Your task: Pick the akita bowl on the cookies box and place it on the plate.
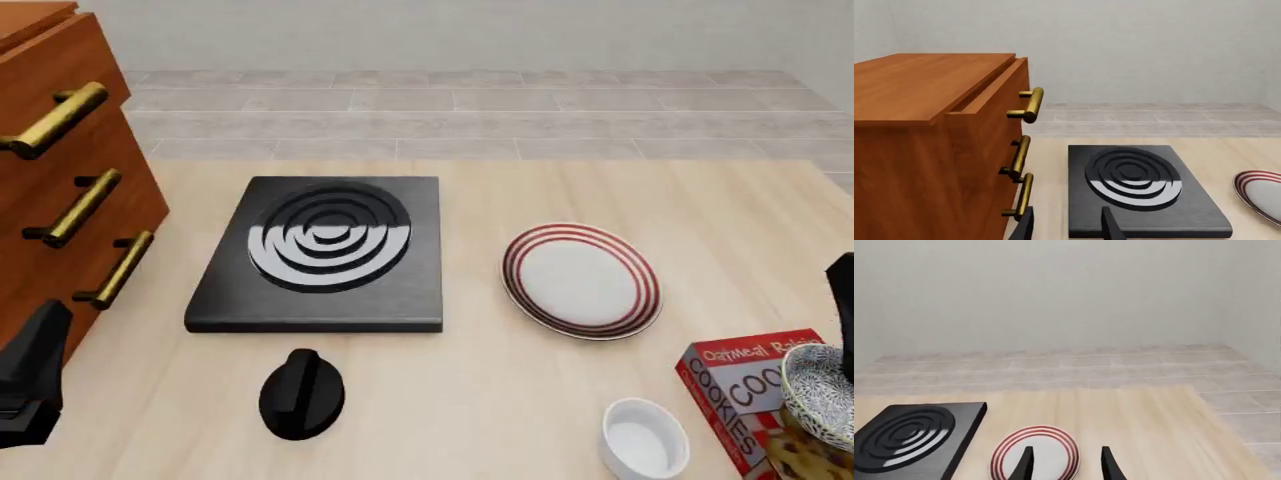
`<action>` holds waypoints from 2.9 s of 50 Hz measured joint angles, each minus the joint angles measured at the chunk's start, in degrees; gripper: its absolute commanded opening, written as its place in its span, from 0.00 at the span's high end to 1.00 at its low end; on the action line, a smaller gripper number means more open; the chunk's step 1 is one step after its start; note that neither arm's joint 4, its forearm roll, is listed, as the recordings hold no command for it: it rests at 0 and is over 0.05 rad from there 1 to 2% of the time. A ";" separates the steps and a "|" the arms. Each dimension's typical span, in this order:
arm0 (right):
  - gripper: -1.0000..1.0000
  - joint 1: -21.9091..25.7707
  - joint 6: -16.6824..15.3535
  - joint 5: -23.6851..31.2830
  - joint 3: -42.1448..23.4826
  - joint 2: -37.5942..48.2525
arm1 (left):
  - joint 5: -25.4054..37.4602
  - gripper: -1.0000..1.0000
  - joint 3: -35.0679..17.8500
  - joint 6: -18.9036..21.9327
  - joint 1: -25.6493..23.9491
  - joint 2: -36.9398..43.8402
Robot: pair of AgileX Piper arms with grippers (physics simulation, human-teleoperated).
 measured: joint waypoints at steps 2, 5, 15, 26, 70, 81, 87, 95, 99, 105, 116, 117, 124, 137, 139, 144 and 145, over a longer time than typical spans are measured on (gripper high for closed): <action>0.00 -0.10 -0.17 1.50 -2.89 1.09 | 0.00 0.00 0.00 0.00 0.00 0.00; 0.00 -0.50 -0.23 3.58 -7.02 2.58 | 0.00 0.00 0.00 0.00 0.00 0.00; 0.00 -2.72 0.02 10.95 -21.12 10.16 | 0.00 0.00 0.00 0.00 0.00 0.00; 0.00 -7.30 -0.46 20.12 -33.58 19.88 | 0.00 0.00 0.00 0.00 0.00 0.00; 0.00 -24.52 -1.17 34.81 -43.19 31.13 | 0.00 0.00 0.00 0.00 0.00 0.00; 0.00 -28.46 -1.68 34.96 -41.49 32.19 | 0.00 0.00 0.00 0.00 0.00 0.00; 0.00 -30.31 -2.22 34.87 -40.50 32.48 | 0.00 0.00 0.00 0.00 0.00 0.00; 0.00 -32.02 -2.47 34.65 -38.61 32.74 | 0.00 0.00 0.00 0.00 0.00 0.00; 0.00 -32.71 -2.75 34.77 -37.76 32.73 | 0.00 0.00 0.00 0.00 0.00 0.00; 0.00 -33.48 -3.26 35.33 -36.62 32.40 | 0.00 0.00 0.00 0.00 0.00 0.00; 0.00 -34.67 -3.38 35.41 -33.74 31.62 | 0.00 0.00 0.00 0.00 0.00 0.00; 0.00 -34.76 -3.36 35.32 -33.39 31.57 | 0.00 0.00 0.00 0.00 0.00 0.00; 0.00 -35.27 -3.11 34.57 -30.84 31.26 | 0.00 0.00 0.00 0.00 0.00 0.00; 0.00 -35.89 -2.60 32.99 -25.67 30.57 | 0.00 0.00 0.00 0.00 0.00 0.00; 0.00 -35.91 -2.46 32.71 -24.91 30.50 | 0.00 0.00 0.00 0.00 0.00 0.00; 0.00 -35.95 -2.14 31.99 -23.14 30.36 | 0.00 0.00 0.00 0.00 0.00 0.00; 0.00 -35.97 -2.09 31.84 -22.80 30.36 | 0.00 0.00 0.00 0.00 0.00 0.00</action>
